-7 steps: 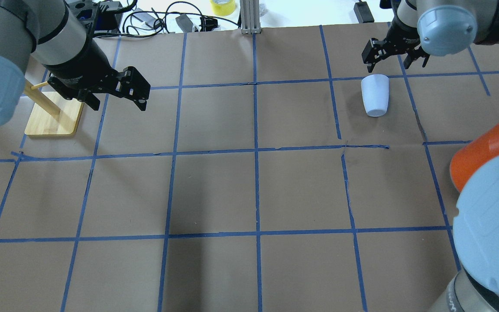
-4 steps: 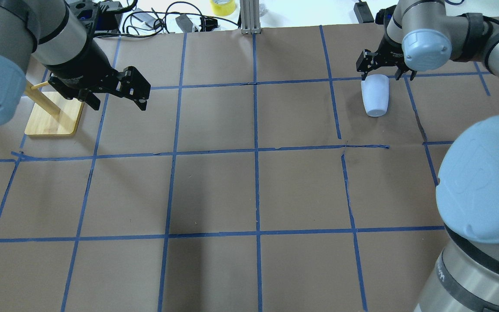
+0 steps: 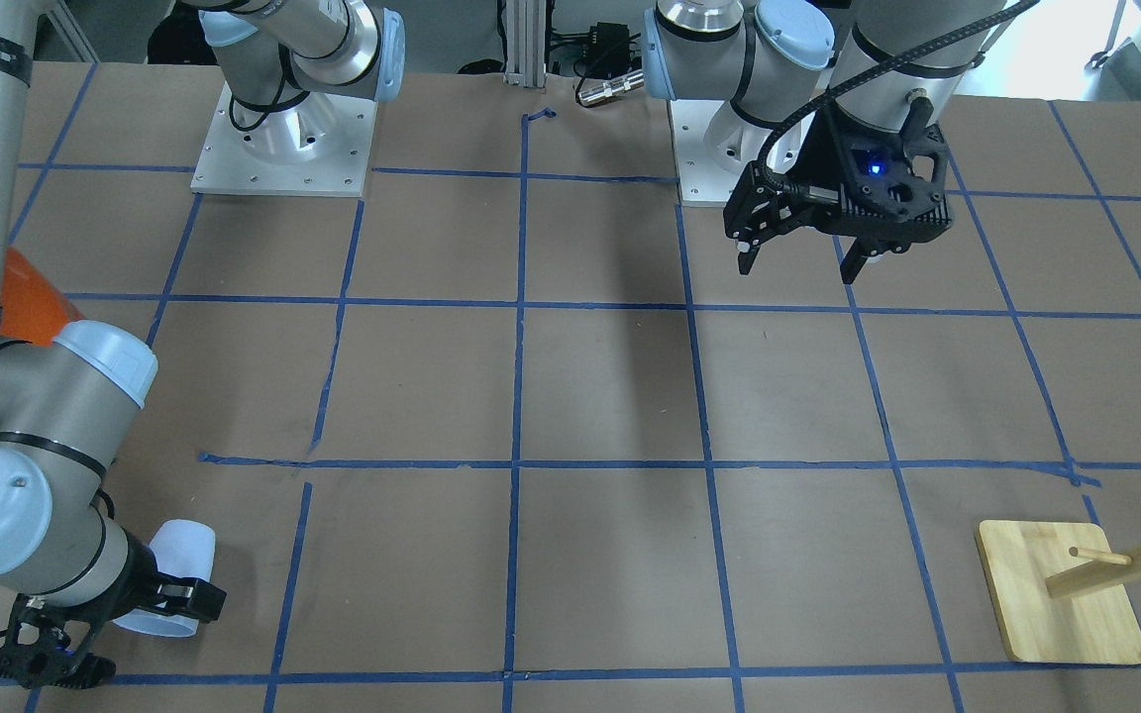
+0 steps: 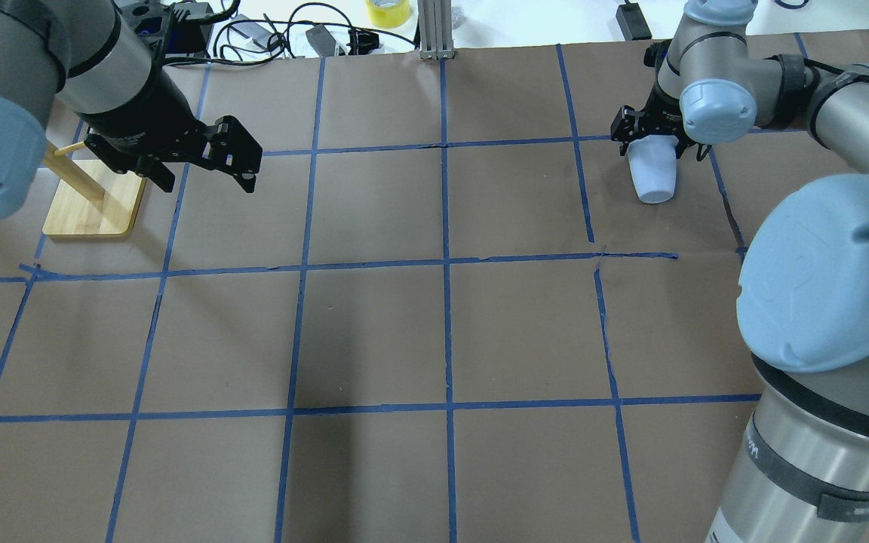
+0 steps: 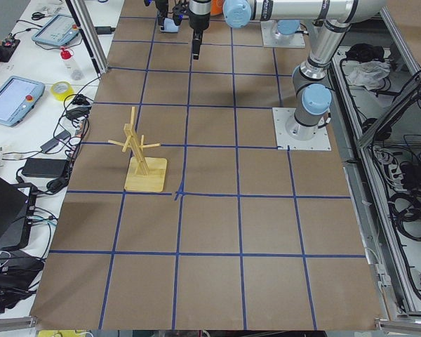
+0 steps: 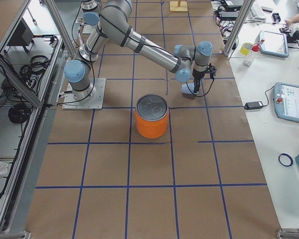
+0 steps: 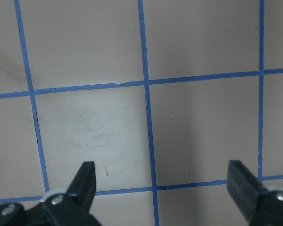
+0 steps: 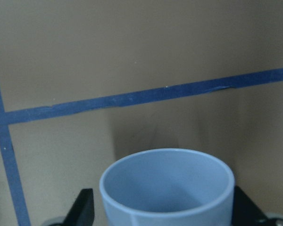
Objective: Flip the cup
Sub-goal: 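Lower the right gripper over the cup and close on its base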
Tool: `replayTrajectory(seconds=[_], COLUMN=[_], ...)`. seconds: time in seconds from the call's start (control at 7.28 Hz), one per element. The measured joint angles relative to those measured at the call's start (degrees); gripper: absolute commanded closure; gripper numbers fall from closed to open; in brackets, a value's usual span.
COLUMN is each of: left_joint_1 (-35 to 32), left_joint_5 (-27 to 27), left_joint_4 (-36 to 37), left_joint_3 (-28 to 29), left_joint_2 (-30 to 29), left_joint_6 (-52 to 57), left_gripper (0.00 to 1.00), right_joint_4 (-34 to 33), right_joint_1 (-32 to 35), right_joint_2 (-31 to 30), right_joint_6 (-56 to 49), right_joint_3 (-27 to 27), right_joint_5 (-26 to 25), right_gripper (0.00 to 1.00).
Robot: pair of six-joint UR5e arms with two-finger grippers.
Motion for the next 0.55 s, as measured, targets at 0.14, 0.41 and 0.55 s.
replayTrajectory(seconds=[0.14,0.41,0.55], left_joint_1=[0.0,0.1,0.1], left_joint_5=[0.0,0.1,0.1], left_joint_4=[0.1,0.1,0.2], left_joint_3=[0.0,0.0,0.0], left_joint_2=[0.0,0.0,0.0], left_joint_6=[0.0,0.0,0.0], left_gripper=[0.00,0.00,0.00], right_joint_4=[-0.1,-0.2,-0.1], right_joint_1=[0.0,0.0,0.0], right_joint_2=[0.6,1.4,1.4], right_joint_6=[-0.3,-0.6,-0.7], right_joint_3=[0.0,-0.1,-0.1], right_joint_5=[-0.1,-0.3,-0.3], right_gripper=[0.00,0.36,0.70])
